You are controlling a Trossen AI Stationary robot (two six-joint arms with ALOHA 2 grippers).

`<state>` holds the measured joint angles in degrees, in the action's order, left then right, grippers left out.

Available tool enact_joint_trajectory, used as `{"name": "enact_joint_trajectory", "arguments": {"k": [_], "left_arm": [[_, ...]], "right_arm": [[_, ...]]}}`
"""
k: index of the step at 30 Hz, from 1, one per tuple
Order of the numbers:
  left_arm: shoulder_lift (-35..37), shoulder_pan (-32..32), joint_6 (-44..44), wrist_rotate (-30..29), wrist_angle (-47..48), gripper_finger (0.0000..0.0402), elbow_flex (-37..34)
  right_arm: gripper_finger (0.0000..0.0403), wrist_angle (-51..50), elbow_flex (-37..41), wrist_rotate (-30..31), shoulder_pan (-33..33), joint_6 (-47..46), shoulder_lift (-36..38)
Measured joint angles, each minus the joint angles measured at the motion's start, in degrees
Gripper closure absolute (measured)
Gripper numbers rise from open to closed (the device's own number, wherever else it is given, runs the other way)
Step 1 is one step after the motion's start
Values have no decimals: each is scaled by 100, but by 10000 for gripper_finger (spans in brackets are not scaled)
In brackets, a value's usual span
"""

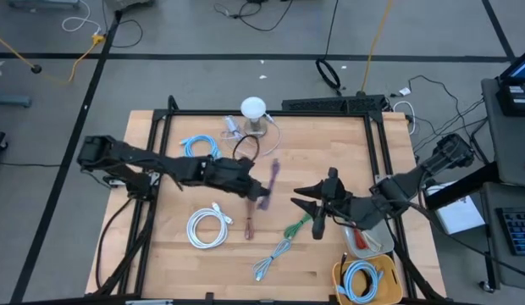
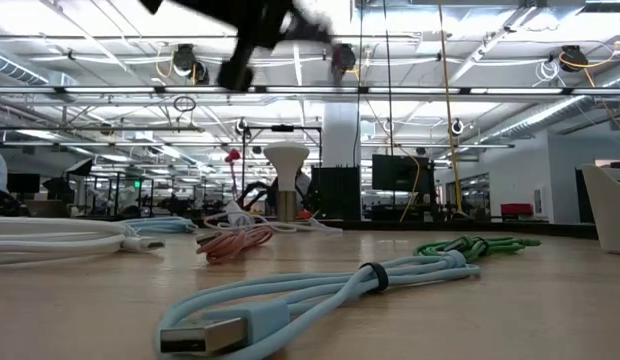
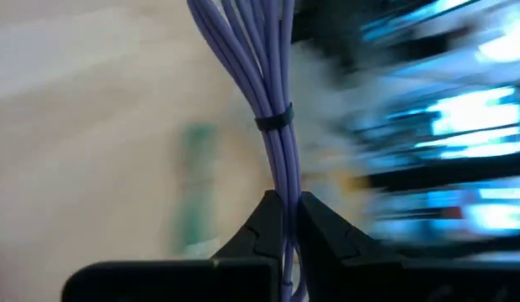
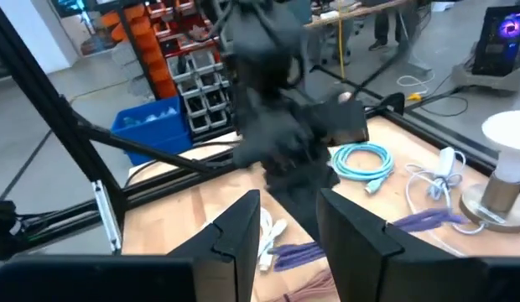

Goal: Pick & Place USB Port
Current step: Put the violet USB cable into the gray bin

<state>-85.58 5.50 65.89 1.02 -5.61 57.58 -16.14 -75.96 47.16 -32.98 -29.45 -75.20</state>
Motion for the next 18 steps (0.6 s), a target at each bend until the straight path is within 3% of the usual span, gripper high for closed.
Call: {"name": "enact_joint_trajectory", "arguments": {"k": [3,11,15,18], "left_arm": [[-291,196,347,55,-1596,386,10],[-1937,369,1458,71,-3962,386,274],[-2806,391,1515,254,-4126,386,1334],[-3277,480,923,364,-3572,386,2515]], "right_arm": [[291,-1,0,240,-162,-14,0],[291,-143,0,676,-626,96,7],[291,-506,0,955,-872,-139,7],[291,-1210,0,1122,-1065,-887,8]]}}
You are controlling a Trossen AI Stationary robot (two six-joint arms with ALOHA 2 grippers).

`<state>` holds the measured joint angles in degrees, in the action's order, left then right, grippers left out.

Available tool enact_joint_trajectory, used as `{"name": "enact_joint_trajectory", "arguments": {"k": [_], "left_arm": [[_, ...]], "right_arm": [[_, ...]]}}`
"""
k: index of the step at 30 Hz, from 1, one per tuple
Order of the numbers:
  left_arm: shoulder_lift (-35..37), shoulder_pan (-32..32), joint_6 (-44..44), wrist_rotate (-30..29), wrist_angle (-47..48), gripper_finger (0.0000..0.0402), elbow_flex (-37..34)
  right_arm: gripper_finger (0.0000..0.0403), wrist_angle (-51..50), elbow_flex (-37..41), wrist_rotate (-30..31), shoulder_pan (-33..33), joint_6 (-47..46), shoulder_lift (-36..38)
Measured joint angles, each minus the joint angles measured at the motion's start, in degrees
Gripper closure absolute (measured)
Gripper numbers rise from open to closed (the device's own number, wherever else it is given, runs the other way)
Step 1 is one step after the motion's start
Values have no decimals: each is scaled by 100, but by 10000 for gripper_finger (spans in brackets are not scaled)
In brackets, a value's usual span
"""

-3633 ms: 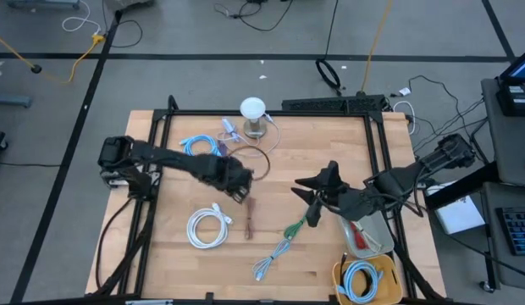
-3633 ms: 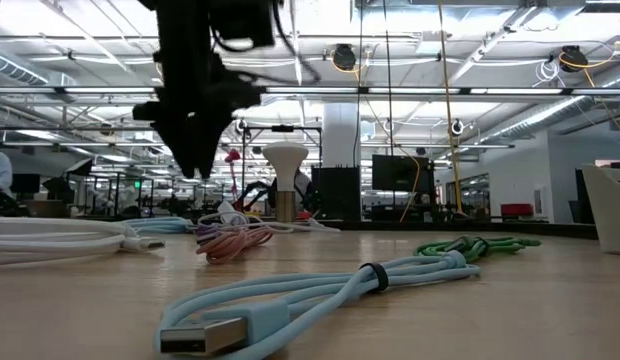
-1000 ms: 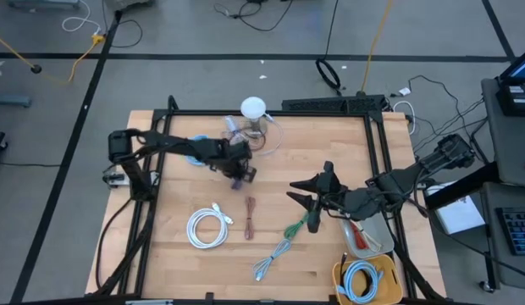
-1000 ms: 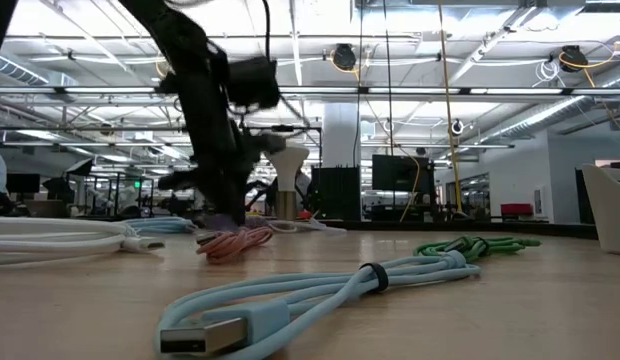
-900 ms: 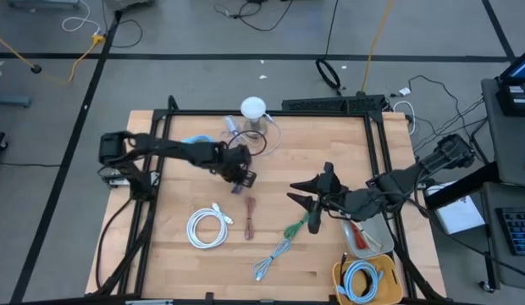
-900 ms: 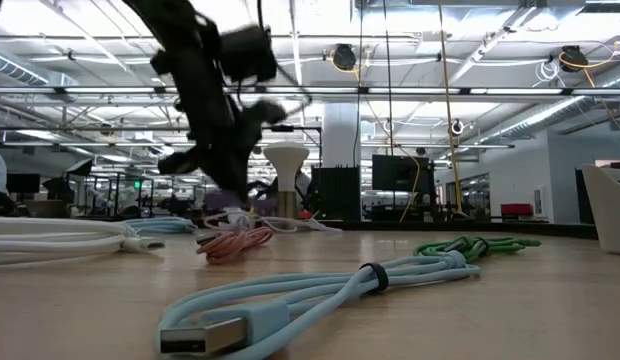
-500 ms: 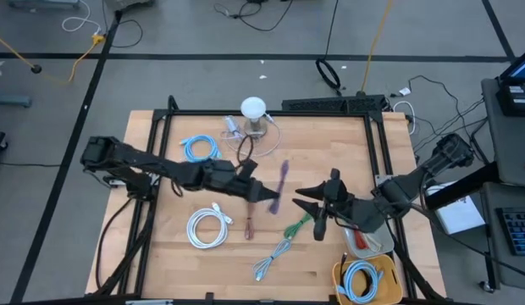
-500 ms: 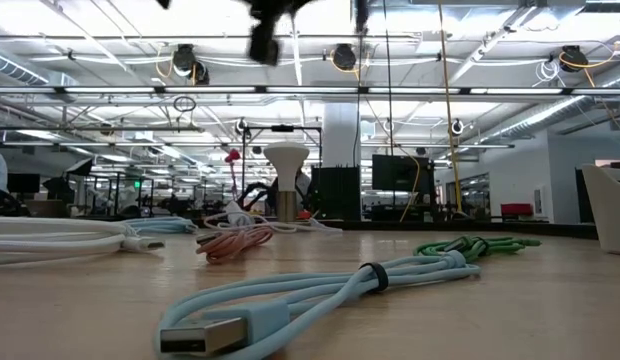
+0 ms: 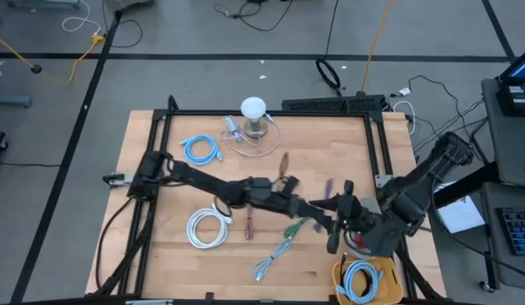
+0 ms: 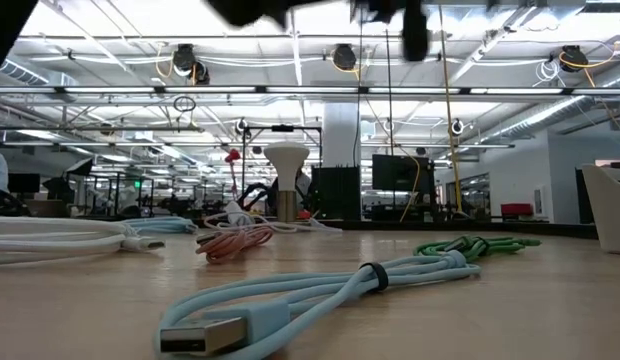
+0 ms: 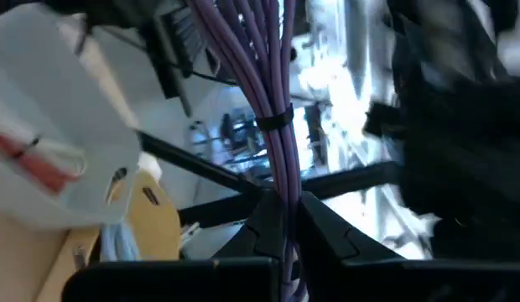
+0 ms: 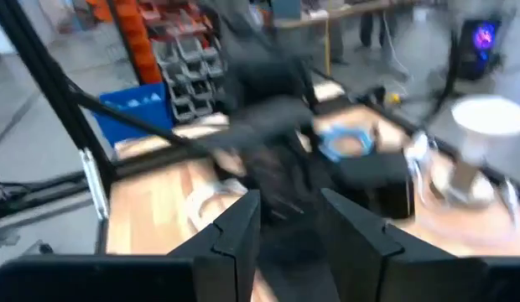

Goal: Pick & Place USB Port
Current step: Put the violet USB cable into the gray bin

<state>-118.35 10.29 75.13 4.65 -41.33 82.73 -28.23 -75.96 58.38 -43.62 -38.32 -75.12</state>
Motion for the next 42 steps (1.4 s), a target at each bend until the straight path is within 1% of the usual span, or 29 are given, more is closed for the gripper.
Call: {"name": "enact_joint_trajectory", "arguments": {"k": [2,4,5,7,9,11,12,15,17,18,20,24,26,28,30,31,33,36,39,42], "left_arm": [[-64,75,-595,-33,1219,386,717],[-117,115,-1244,-411,2665,386,1422],[-92,117,-1537,-622,3412,386,1713],[-74,119,-1961,-1210,4536,386,2206],[-40,113,-2142,-1878,5583,386,2601],[15,108,-2142,-2343,6470,386,2829],[24,108,-2164,-2517,6692,386,2847],[86,199,-2552,-2755,6672,386,2844],[187,365,-2892,-3018,6482,386,2846],[278,479,-2989,-3205,6490,386,2866],[466,727,-3072,-3735,6914,386,2859],[764,1173,-3286,-4689,7412,386,2842],[923,1374,-3311,-5003,7388,386,2851],[1035,1552,-3365,-5270,7484,386,2851],[1083,1651,-3415,-5376,7441,386,2859],[1093,1665,-3465,-5384,7451,386,2851],[1093,1674,-3562,-5384,7304,386,2849],[1104,1693,-3623,-5403,7248,386,2849],[1104,1706,-3650,-5400,7247,386,2849],[1104,1697,-3721,-5409,7189,386,2849]], "right_arm": [[291,-557,1,-50,-113,-791,29],[291,-961,2,-271,-231,-1425,79],[291,-1009,2,-372,-288,-1598,114],[291,-951,2,-492,-425,-1653,173],[291,-774,2,-546,-537,-1503,237],[291,-411,2,-561,-587,-1187,277],[291,-190,2,-560,-596,-1014,286],[291,327,2,-552,-594,-474,283],[291,514,0,-436,-554,-339,260],[291,575,2,-355,-536,-307,250],[291,724,2,-45,-524,-298,244],[291,974,2,661,-521,-111,255],[291,1132,2,847,-495,68,255],[291,1379,2,875,-340,208,247],[291,1709,48,663,-130,311,240],[291,1991,117,450,9,384,235],[291,2818,365,-224,318,559,233],[291,4499,939,-1350,758,726,232],[291,5836,1533,-2155,1102,720,231],[291,6439,1932,-2504,1296,559,226]]}}
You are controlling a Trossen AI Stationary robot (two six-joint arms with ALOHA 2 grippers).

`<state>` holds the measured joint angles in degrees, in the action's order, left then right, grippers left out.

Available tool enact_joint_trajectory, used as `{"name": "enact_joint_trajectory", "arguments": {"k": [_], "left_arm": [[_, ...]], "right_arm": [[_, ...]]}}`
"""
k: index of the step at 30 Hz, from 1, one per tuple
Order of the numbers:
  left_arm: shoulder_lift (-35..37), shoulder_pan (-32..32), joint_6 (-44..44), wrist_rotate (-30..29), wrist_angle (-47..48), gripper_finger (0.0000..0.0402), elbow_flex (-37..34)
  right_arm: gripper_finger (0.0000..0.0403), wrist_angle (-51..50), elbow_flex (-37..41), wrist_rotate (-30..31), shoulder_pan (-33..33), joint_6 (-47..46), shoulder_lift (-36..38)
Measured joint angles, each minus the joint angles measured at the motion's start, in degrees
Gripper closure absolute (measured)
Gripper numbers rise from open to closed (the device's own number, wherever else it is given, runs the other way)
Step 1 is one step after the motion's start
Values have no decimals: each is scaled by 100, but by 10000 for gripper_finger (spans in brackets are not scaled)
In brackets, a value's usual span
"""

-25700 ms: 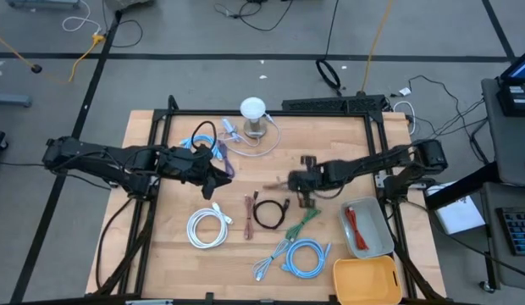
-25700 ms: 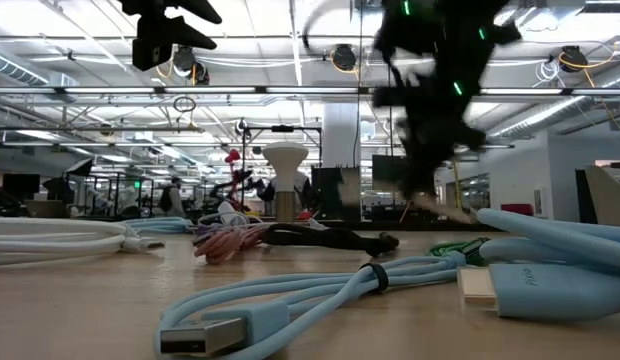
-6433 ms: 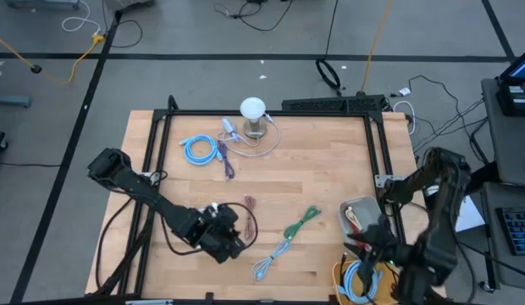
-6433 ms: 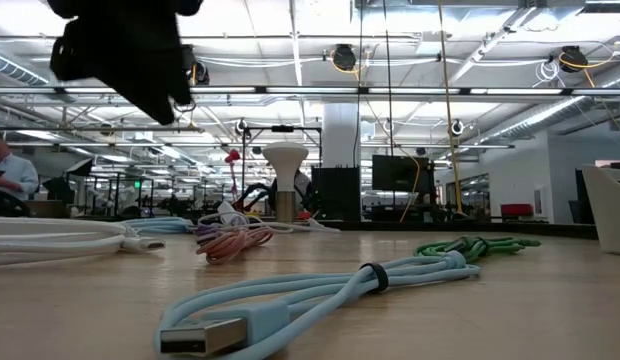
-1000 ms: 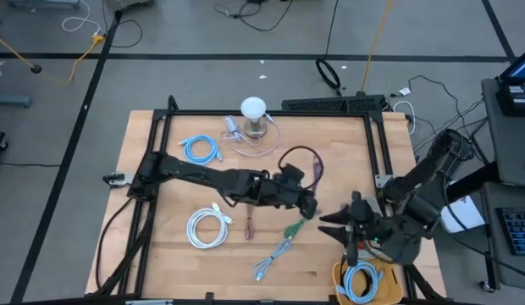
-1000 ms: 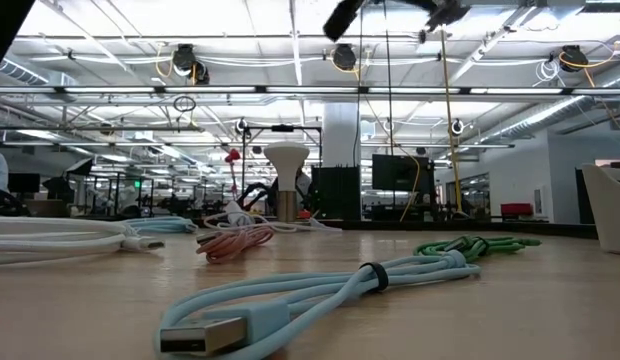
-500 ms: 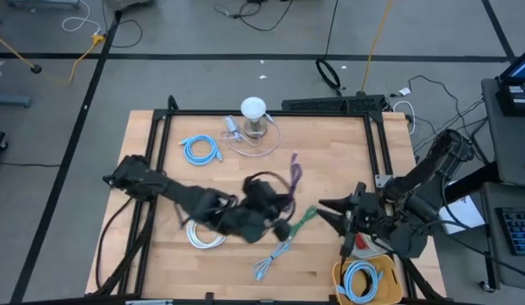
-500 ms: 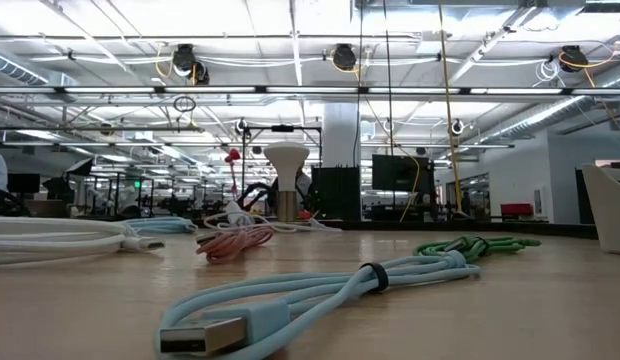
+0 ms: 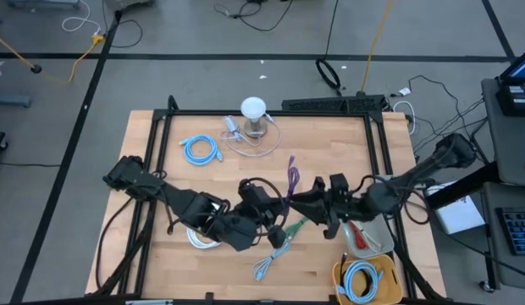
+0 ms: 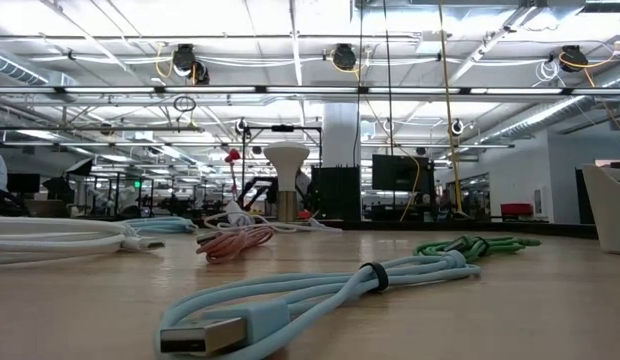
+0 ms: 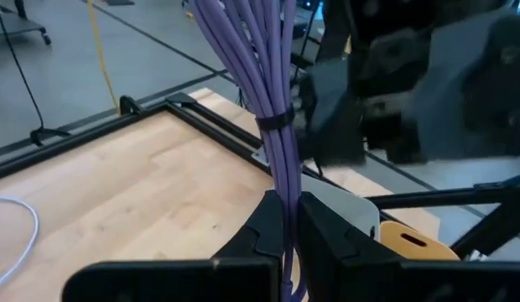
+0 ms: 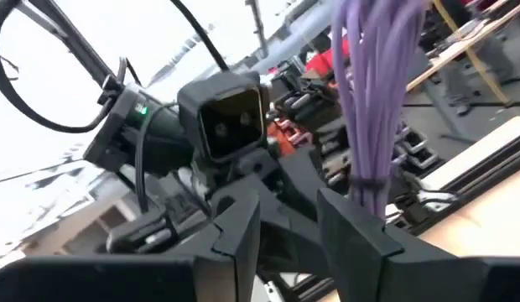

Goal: Pick & Place USB Port
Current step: Put the violet USB cable into the gray bin

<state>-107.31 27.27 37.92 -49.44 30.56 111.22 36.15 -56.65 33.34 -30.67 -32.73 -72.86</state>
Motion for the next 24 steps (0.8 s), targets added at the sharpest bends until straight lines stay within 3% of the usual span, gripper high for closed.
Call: {"name": "enact_joint_trajectory", "arguments": {"k": [14,24], "left_arm": [[0,33,-96,401,-66,387,0],[370,107,399,-444,1069,386,0]], "right_arm": [[291,348,167,-63,43,402,2],[291,736,164,-71,-176,674,7]]}}
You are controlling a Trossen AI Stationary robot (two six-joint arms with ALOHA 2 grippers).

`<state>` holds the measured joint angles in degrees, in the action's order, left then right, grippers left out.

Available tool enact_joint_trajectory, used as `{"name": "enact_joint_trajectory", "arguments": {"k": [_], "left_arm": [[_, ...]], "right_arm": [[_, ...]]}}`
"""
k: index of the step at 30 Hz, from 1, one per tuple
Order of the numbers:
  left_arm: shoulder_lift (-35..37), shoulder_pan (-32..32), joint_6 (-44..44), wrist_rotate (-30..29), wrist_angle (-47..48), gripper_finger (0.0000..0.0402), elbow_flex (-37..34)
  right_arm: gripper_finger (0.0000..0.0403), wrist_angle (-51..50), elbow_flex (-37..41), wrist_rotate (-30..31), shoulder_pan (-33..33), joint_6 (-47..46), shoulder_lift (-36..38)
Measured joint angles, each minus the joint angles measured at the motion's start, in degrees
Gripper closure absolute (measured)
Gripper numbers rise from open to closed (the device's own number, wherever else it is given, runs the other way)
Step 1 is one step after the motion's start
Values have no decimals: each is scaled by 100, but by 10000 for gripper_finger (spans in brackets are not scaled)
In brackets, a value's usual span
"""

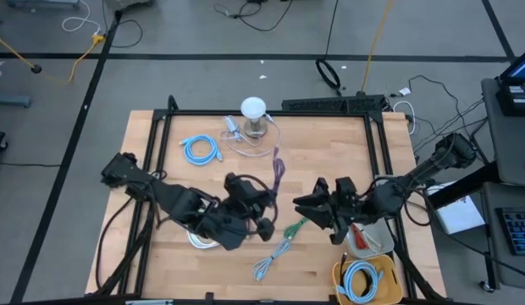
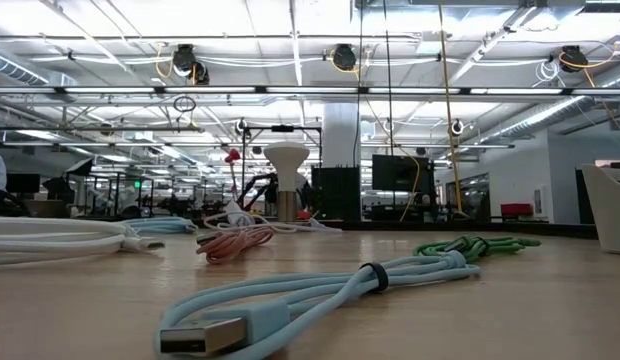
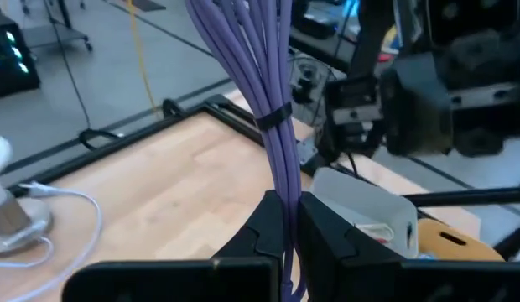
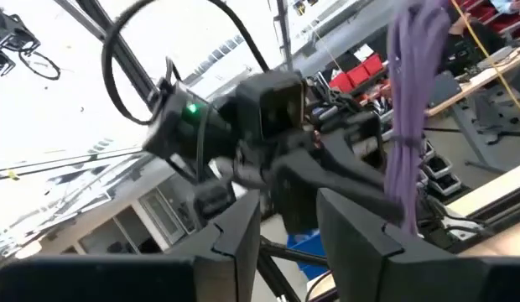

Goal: Pick & Place USB Port
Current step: Put the violet USB cable into the gray bin

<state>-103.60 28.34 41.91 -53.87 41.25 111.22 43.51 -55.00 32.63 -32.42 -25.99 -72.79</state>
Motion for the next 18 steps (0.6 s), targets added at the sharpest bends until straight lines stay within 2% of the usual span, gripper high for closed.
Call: {"name": "enact_joint_trajectory", "arguments": {"k": [3,9,18], "left_arm": [[90,5,-226,31,-260,387,0],[55,50,-546,628,-996,387,0],[-134,192,-534,1039,-1152,387,0]], "right_arm": [[291,-7,0,28,-22,11,0],[291,-32,0,27,15,80,0],[291,-100,0,28,99,126,0]]}}
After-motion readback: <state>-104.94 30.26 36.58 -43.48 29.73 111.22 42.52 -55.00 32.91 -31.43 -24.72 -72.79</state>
